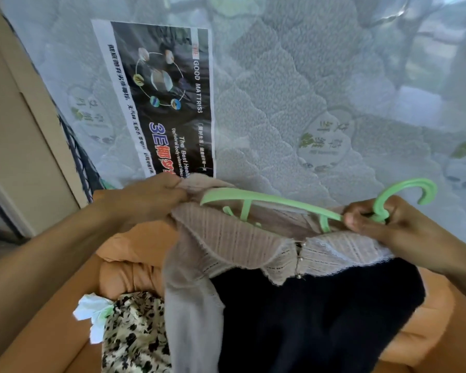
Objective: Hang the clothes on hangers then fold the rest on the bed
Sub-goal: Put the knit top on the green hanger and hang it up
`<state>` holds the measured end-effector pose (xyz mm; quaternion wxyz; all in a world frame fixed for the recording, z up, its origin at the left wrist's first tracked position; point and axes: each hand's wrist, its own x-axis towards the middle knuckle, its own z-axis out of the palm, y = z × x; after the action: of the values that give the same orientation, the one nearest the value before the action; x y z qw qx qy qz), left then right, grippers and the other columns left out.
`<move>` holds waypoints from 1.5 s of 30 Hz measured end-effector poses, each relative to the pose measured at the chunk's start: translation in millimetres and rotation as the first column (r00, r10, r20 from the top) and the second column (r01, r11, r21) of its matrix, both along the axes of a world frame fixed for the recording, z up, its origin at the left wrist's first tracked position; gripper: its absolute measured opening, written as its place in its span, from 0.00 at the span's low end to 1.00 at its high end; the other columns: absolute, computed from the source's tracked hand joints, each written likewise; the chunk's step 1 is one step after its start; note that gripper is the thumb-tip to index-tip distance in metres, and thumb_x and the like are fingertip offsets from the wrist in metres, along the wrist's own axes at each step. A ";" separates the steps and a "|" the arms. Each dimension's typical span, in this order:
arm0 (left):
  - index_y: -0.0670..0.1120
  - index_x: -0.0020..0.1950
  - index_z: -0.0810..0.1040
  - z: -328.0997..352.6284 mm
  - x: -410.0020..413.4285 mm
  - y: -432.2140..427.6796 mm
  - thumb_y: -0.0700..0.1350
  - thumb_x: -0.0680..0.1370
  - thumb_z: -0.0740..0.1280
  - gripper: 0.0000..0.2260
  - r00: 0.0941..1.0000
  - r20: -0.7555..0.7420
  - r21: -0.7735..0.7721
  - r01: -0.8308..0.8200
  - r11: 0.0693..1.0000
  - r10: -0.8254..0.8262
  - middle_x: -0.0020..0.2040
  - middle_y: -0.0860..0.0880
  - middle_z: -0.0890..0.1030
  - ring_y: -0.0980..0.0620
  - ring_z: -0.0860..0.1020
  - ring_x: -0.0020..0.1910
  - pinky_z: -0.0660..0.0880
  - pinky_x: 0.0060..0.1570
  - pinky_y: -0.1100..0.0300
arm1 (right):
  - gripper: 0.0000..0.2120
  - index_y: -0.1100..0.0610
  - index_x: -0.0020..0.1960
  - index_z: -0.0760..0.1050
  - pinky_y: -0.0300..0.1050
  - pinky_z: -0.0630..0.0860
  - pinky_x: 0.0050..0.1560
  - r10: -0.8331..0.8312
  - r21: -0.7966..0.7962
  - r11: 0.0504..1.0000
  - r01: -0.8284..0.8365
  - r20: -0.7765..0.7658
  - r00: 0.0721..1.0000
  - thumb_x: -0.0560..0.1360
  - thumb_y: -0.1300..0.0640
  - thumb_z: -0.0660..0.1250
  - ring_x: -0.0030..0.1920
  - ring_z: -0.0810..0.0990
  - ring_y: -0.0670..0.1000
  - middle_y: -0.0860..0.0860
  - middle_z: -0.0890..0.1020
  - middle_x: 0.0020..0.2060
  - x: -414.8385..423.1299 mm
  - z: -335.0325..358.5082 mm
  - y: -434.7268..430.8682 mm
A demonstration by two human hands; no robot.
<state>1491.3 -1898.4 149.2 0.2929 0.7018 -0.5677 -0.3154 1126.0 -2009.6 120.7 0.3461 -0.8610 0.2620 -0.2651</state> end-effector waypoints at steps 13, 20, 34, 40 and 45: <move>0.38 0.59 0.80 14.6 -43.3 -25.0 0.32 0.81 0.62 0.11 0.763 -0.641 -0.217 -0.284 0.934 0.083 0.47 0.42 0.83 0.50 0.82 0.42 0.80 0.40 0.63 | 0.19 0.52 0.38 0.72 0.31 0.70 0.34 -0.095 -0.041 0.995 0.086 -0.479 0.873 0.76 0.37 0.66 0.31 0.76 0.37 0.40 0.77 0.28 39.4 -11.3 21.4; 0.45 0.72 0.70 -7.9 -66.8 -43.1 0.47 0.80 0.67 0.21 0.959 0.208 -0.202 0.235 0.951 -0.193 0.61 0.50 0.77 0.55 0.77 0.55 0.73 0.52 0.68 | 0.16 0.47 0.32 0.77 0.45 0.68 0.37 0.121 0.111 0.986 -0.123 0.025 0.992 0.76 0.43 0.70 0.31 0.71 0.46 0.45 0.74 0.28 79.6 -18.1 13.4; 0.54 0.50 0.76 -32.9 -0.9 -14.1 0.63 0.75 0.63 0.14 0.839 0.513 -0.647 0.237 0.725 0.183 0.36 0.55 0.79 0.52 0.77 0.35 0.70 0.33 0.53 | 0.17 0.49 0.44 0.80 0.35 0.73 0.43 -0.272 -0.104 0.954 0.283 0.101 0.957 0.68 0.70 0.76 0.39 0.78 0.43 0.44 0.82 0.39 35.6 6.5 -6.9; 0.52 0.51 0.79 -23.1 13.9 -10.9 0.59 0.74 0.69 0.13 0.946 0.274 -0.722 0.085 0.687 0.171 0.41 0.51 0.80 0.52 0.78 0.39 0.75 0.39 0.48 | 0.26 0.50 0.63 0.74 0.49 0.72 0.58 -0.025 -0.217 0.970 0.108 0.352 0.936 0.69 0.65 0.78 0.50 0.77 0.57 0.54 0.79 0.48 18.6 18.2 6.0; 0.51 0.51 0.79 -19.9 12.9 -8.1 0.57 0.73 0.70 0.12 0.961 0.251 -0.718 0.106 0.688 0.113 0.43 0.52 0.80 0.52 0.78 0.41 0.74 0.39 0.54 | 0.19 0.42 0.61 0.75 0.43 0.75 0.56 -0.200 -0.310 0.932 0.189 -0.005 0.980 0.72 0.40 0.73 0.55 0.81 0.43 0.41 0.82 0.52 12.8 14.2 -11.8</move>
<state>1504.2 -1906.4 129.3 0.4647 0.5668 -0.6794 0.0358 1138.8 -2021.4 134.8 0.1748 -0.8789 0.3076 -0.3200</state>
